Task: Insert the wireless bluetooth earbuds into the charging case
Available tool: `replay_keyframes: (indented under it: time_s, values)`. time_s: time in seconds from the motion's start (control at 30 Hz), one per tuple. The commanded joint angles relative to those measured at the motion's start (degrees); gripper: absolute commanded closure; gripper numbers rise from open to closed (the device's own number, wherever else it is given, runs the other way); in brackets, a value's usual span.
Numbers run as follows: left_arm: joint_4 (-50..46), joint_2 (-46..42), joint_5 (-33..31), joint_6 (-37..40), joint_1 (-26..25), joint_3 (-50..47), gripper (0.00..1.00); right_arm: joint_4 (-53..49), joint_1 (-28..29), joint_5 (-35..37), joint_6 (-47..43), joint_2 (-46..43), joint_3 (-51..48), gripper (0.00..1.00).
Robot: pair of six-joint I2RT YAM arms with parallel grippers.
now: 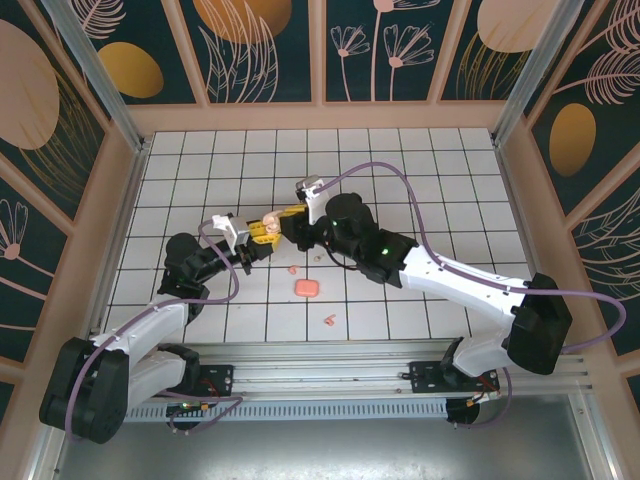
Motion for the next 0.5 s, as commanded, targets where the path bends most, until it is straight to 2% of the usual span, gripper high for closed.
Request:
replay_keyframes:
  time_s: [0.0, 0.47]
  values:
    - [3.78, -1.13, -0.86, -0.72, -0.16, 0.52, 0.87, -4.86, 1.77, -1.31, -1.17, -0.49, -0.18, 0.78]
    - [3.53, -1.28, -1.2, -0.58, -0.13, 0.42, 0.87, -5.62, 2.32, -1.84, -2.53, -1.37, -0.23, 0.77]
